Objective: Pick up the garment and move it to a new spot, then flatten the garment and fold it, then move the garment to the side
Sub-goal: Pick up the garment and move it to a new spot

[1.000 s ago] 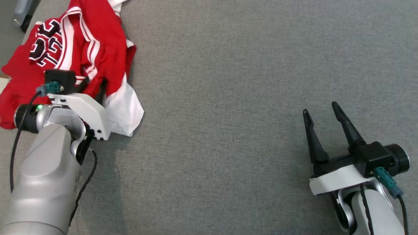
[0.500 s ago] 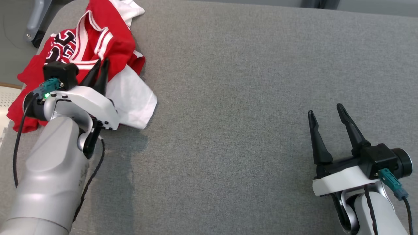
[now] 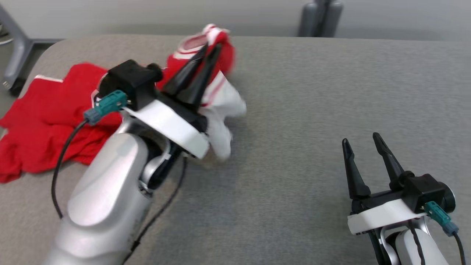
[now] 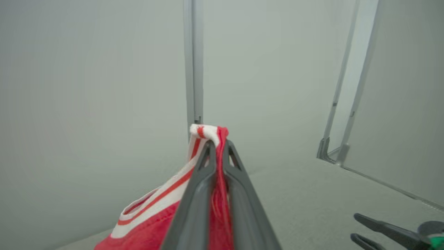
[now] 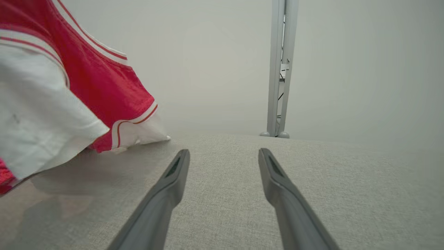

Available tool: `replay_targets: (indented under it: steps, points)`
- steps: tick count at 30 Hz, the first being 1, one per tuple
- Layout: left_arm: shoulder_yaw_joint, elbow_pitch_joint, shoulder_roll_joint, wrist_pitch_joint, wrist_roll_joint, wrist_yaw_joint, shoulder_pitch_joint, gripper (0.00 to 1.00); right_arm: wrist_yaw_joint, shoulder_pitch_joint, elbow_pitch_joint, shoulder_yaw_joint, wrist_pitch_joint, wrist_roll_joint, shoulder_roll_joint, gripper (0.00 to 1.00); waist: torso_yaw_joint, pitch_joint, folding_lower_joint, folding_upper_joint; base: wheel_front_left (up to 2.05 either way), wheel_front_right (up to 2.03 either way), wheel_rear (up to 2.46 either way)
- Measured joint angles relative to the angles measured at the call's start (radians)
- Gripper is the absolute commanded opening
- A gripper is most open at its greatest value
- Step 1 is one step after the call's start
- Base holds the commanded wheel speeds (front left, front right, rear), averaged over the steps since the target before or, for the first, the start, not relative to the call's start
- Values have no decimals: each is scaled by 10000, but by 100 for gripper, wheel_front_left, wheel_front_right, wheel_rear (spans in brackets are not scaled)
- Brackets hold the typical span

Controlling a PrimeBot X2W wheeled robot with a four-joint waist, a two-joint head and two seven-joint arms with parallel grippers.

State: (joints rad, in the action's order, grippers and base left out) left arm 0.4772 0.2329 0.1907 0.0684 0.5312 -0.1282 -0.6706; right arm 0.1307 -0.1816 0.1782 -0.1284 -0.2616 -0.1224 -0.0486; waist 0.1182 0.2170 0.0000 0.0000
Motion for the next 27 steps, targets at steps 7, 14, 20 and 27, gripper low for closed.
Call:
replay_targets:
  steps: [7, 14, 20, 27]
  points:
    - [775, -2709, -754, -1344, 401, 297, 75, 0, 0, -43, -107, -211, 0, -399, -2, 100, -1384, -237, 0, 0, 0, 0, 0]
    - [1321, -2660, -1346, -1615, 867, 681, -983, 0, 0, 8, -242, -303, 0, -819, -13, 100, -3237, -65, 0, 0, 0, 0, 0]
    - [1521, -610, -1417, -1177, 905, 1158, -1573, 0, 0, 167, -255, -397, 0, -1076, -10, 100, -4380, 235, 0, 1, 0, 0, 0]
    - [1546, 3578, -953, -79, 792, 648, -1131, 0, 0, 122, -405, -506, -2, -1503, 0, 100, -4986, 829, 0, 0, 0, 0, 0]
